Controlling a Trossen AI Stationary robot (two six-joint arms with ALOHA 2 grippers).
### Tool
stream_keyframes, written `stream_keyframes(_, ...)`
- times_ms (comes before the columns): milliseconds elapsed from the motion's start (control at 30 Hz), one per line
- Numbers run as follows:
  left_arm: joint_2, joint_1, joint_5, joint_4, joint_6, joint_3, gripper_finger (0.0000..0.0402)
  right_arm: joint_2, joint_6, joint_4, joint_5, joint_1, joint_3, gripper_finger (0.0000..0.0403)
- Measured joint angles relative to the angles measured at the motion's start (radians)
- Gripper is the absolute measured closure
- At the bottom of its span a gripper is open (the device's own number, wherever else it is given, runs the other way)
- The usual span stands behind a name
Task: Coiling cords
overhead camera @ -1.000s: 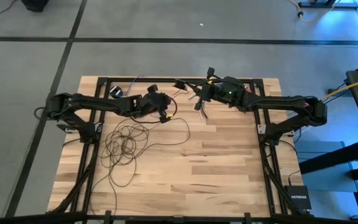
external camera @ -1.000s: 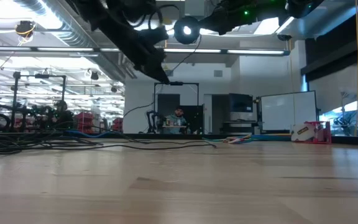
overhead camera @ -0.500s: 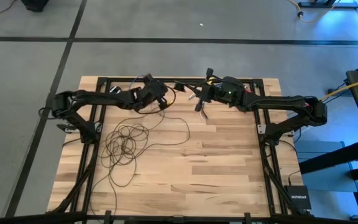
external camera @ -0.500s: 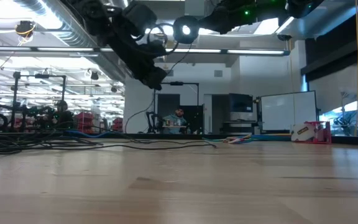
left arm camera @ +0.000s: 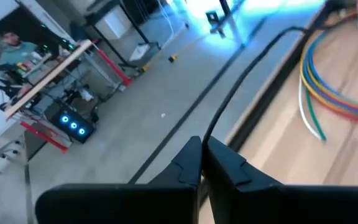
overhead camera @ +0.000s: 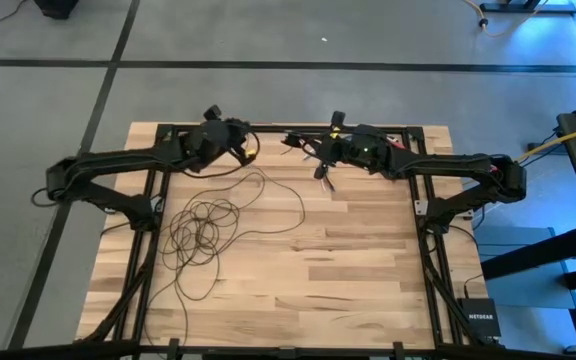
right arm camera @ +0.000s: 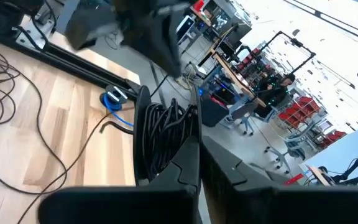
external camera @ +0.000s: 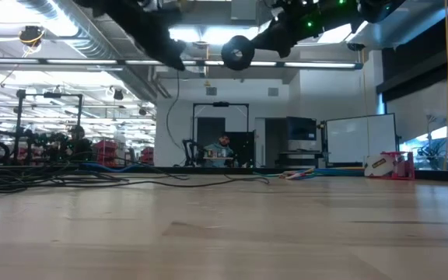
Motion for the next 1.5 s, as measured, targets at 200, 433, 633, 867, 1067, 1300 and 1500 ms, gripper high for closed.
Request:
stream_keyframes(200,-0.067,-0.024,0.042,0.018,-0.014,0.0,0.0398,0.0,-0.003,-0.002,0.0,-0.001,0.0,0.0393)
stream_keyframes(433,-0.049,-0.118,0.196,0.133,-0.019,0.0,0.0399,0.002,-0.003,0.0,0.004,-0.001,0.0,0.0393)
stream_keyframes(633,-0.027,-0.199,0.198,0.201,-0.01,0.0,0.0396,0.023,-0.003,0.047,0.105,-0.002,0.0,0.0393)
stream_keyframes(867,0.053,-0.25,0.199,0.319,0.009,0.0,0.0396,0.07,-0.003,0.129,0.107,-0.001,0.0,0.0393)
stream_keyframes(1067,0.154,-0.255,0.2,0.488,0.053,0.0,0.0396,0.094,0.0,0.169,0.086,-0.001,0.0,0.0393)
stream_keyframes(1300,0.265,-0.252,0.201,0.594,0.102,0.001,0.0397,0.094,0.032,0.182,0.026,-0.001,0.0,0.0393)
stream_keyframes(1500,0.342,-0.23,0.201,0.648,0.129,0.001,0.0393,0.094,0.071,0.195,-0.011,0.0,0.0,0.0393)
